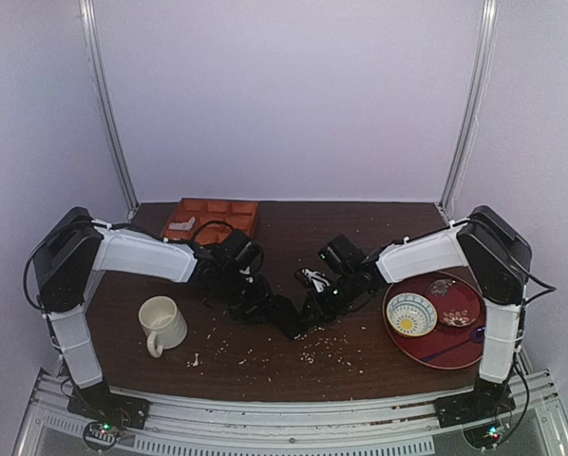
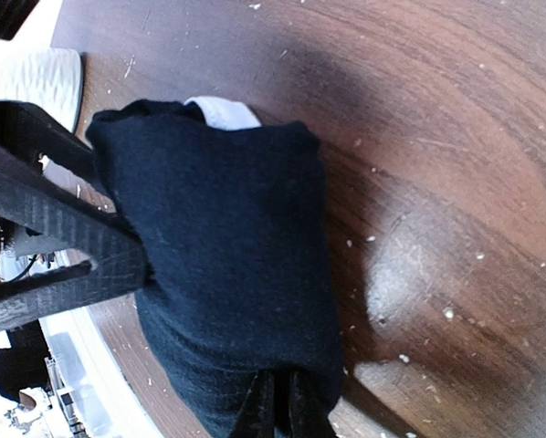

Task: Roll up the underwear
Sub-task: Roll the underwear at the center of the board, then pick up the underwear from the center of the board.

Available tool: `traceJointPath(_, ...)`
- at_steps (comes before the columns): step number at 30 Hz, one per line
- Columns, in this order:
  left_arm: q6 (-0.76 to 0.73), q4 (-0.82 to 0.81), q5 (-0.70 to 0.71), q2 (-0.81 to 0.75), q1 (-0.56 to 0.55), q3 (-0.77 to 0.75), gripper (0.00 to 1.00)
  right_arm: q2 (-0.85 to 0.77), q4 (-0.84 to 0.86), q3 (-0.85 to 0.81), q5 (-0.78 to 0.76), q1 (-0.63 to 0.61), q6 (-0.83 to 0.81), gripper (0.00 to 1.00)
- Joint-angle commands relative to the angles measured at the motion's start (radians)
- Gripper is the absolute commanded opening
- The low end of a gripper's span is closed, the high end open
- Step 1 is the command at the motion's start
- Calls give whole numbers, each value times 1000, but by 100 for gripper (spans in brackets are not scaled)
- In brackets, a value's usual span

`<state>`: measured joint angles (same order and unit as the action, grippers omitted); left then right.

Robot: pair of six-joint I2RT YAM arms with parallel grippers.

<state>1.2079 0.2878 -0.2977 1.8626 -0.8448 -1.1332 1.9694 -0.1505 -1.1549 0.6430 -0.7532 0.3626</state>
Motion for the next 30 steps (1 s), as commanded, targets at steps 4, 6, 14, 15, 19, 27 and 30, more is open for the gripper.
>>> traceJointPath(4, 12, -13, 4, 57, -7, -4, 42, 5, -65, 22, -31, -22, -11, 13)
traceJointPath(6, 9, -6, 3, 72, -7, -4, 40, -9, -54, 25, -17, -21, -9, 17)
traceJointPath(14, 9, -15, 2, 81, -7, 8, 43, -57, 57, 69, 28, 23, 82, 23)
traceJointPath(15, 9, -15, 4, 81, -7, 8, 43, -58, 73, 74, 41, 32, 97, 23)
traceJointPath(19, 7, -16, 6, 80, -7, 13, 42, -47, 174, 96, 129, 67, 177, 25)
traceJointPath(27, 13, -29, 6, 79, -7, 32, 42, 22, 336, 108, 210, 92, 277, 27)
traceJointPath(30, 14, -33, 3, 79, -7, 39, 42, 63, 361, 88, 241, 92, 298, 26)
